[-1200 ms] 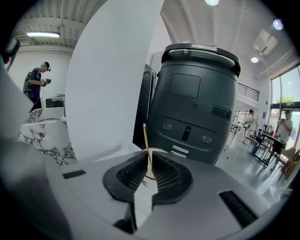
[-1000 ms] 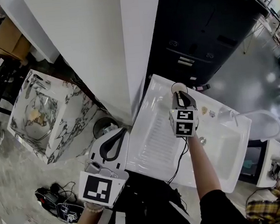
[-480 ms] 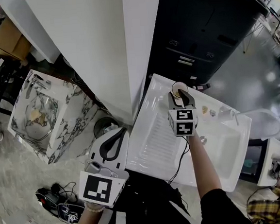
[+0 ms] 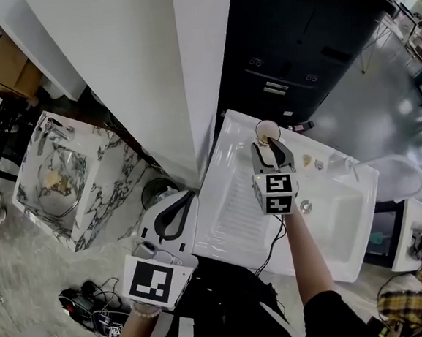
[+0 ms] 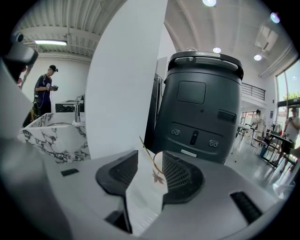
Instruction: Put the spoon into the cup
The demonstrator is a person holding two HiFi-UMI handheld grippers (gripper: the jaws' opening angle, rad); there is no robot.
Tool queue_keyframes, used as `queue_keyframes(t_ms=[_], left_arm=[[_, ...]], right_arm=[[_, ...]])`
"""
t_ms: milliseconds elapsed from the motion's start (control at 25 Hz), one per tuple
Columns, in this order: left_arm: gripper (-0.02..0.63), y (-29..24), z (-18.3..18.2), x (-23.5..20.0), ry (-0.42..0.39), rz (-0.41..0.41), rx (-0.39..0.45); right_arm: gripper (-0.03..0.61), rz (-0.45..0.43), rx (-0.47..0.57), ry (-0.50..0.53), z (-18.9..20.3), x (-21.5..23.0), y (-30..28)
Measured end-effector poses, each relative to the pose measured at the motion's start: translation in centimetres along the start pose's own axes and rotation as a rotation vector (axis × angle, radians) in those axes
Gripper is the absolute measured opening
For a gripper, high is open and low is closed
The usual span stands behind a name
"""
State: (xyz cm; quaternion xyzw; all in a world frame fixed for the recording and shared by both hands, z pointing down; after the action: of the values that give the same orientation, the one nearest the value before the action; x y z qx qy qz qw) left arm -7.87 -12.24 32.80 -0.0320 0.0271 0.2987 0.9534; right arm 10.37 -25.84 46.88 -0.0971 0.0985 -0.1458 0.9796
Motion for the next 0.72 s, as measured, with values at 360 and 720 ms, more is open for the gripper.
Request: queue_keyframes(t_ms=[360,720], left_arm=[[0.000,-1.5,0.1,1.1,-0.014,0.077,0.004],[0.000,-2.5,0.0,2.3,-0.019,0.145,0.013]], right_arm=[[0.144,0.031,0.033,-0.085,-0.4,0.1,4.7],[0.002,0.068,0.074,-0.120,-2.4,0.2,8.8]])
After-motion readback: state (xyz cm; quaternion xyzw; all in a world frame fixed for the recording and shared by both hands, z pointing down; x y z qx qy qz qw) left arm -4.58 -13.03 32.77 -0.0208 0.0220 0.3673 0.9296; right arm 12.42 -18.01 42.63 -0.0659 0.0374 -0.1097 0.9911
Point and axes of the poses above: the fingertips, and each gripper's own axes: y backward along the fingers, x to its right, z out of its underside, the point moved 2 cm from there along y, backward along the fingers, and after that the axes turned 12 degrees about x, right-handed, at the moved point
